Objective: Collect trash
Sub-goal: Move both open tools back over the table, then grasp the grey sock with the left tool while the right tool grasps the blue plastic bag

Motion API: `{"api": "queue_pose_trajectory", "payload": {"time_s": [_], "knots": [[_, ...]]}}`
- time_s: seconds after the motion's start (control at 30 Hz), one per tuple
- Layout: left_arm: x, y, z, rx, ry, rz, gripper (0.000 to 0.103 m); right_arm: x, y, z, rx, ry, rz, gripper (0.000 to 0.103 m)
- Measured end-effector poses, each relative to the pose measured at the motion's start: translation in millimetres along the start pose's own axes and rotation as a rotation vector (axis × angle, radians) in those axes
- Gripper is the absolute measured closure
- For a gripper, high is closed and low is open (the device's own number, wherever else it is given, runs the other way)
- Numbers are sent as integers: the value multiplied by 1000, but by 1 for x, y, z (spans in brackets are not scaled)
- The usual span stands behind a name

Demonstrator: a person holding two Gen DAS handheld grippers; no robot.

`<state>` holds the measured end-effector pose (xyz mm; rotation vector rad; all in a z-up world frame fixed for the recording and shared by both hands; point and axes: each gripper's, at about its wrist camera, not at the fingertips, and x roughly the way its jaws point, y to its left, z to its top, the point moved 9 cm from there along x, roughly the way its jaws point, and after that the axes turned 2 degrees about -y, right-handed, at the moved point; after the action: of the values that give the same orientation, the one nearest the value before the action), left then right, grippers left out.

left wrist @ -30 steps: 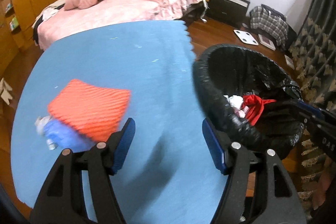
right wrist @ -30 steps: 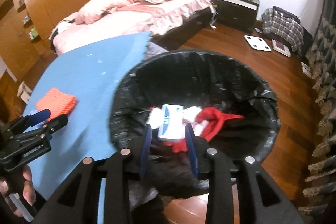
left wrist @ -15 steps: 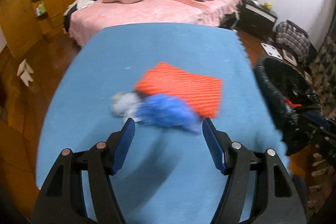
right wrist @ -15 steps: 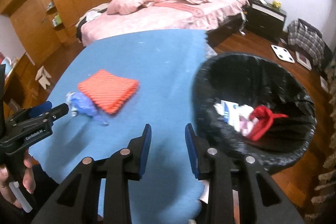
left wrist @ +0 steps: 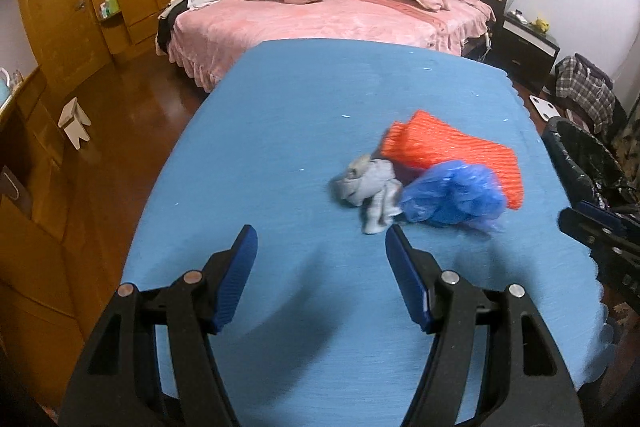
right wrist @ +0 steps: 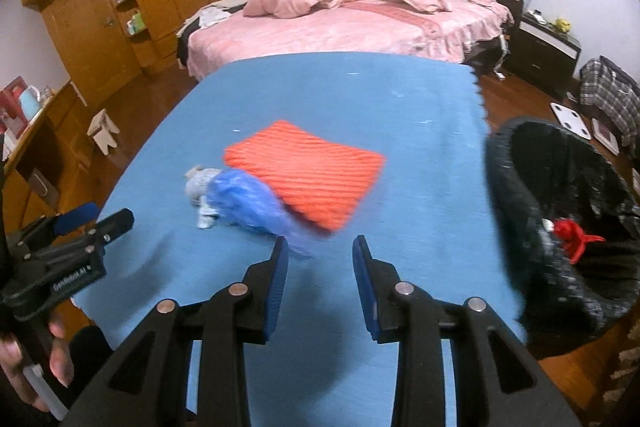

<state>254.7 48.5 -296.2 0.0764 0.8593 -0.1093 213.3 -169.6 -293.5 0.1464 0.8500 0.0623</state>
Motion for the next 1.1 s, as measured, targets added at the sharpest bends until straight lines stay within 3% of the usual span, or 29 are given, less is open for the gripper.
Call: {"api": "queue_pose_trajectory", "payload": {"time_s": [0.17,0.47,0.57,0.63,1.1], "knots": [[9,16,-1,-10,-4,-11,38,20,26,2,-20,3,18,70],[34,12,0,-15,15,-42,38,59,45,9,-53,34,31,71],[46,4,0,-11,28,-56,38,68,42,11,-53,51,49,88],[52,-3,1,-9,35,-65,38,68,39,12,-54,49,54,91],[94,-47,5,15,94,-105,39,68,6,14,-1,54,71,93]]}}
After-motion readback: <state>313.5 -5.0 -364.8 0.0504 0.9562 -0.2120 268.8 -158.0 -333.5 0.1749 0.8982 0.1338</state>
